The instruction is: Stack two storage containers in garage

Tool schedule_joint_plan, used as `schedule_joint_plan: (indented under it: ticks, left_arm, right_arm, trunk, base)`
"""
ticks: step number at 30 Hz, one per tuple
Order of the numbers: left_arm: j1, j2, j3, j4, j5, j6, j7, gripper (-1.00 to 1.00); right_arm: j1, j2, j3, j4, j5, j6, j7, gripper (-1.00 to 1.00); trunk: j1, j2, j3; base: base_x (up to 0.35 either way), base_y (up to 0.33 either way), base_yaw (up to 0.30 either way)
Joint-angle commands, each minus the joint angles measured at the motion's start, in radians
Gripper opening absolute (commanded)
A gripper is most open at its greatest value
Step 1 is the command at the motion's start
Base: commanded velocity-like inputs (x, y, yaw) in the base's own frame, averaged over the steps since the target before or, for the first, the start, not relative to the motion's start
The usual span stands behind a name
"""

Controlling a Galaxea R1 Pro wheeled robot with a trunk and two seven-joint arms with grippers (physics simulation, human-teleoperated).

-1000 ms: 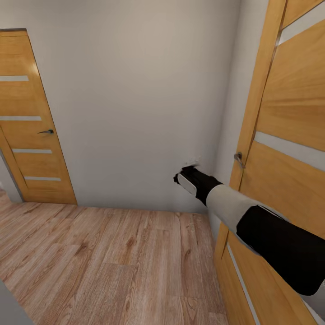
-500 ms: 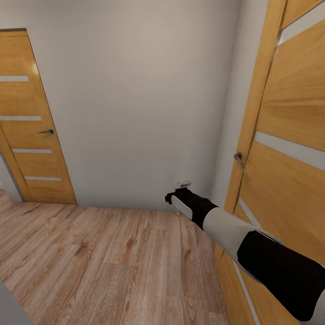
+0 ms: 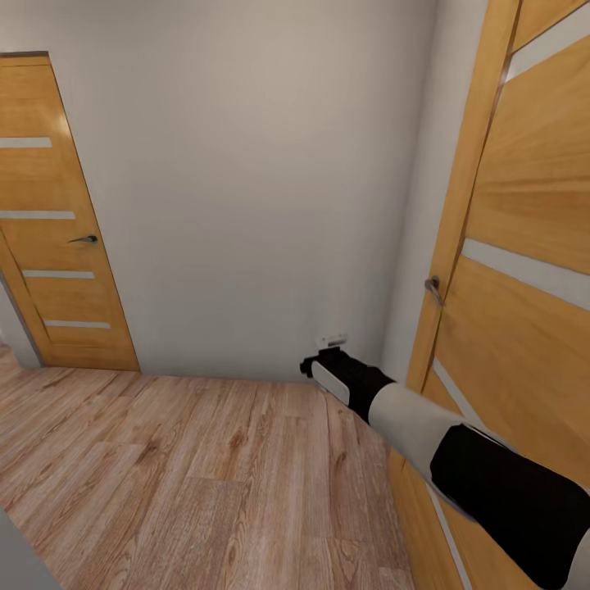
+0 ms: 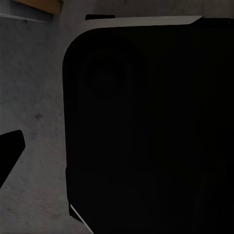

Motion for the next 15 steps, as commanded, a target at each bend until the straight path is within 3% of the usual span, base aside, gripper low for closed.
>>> schedule_joint_plan:
  ticks: [1,6,9,10,15]
  left_arm:
    - [-0.001,0.000,0.002,0.000,0.001,-0.002,-0.001,1.00]
    - [-0.001,0.000,0.002,0.000,0.001,-0.002,-0.001,1.00]
    - [-0.001,0.000,0.003,0.000,0.001,-0.002,-0.001,1.00]
    - [-0.001,0.000,0.003,0.000,0.001,-0.002,-0.001,1.00]
    - [-0.001,0.000,0.003,0.000,0.001,-0.002,-0.001,1.00]
  right_arm:
    - [0.004,0.000,0.006,0.000,-0.005,0.002,-0.006,1.00]
    - [0.082,0.000,0.007,0.002,0.004,-0.002,-0.004,1.00]
    - [0.164,0.000,0.007,0.003,0.029,-0.022,-0.003,1.00]
    - [0.232,0.000,0.007,0.003,0.050,-0.047,-0.002,1.00]
    - [0.432,0.000,0.007,0.010,0.130,-0.164,0.030,1.00]
  trunk:
    - [0.000,-0.001,-0.001]
    - [0.000,-0.001,-0.001]
    - [0.000,-0.001,-0.001]
    - [0.000,-0.001,-0.001]
    - [0.000,-0.001,-0.001]
  base:
    - [0.000,0.000,0.000]
    - [0.000,0.000,0.000]
    - [0.000,0.000,0.000]
    - [0.000,0.000,0.000]
    - [0.000,0.000,0.000]
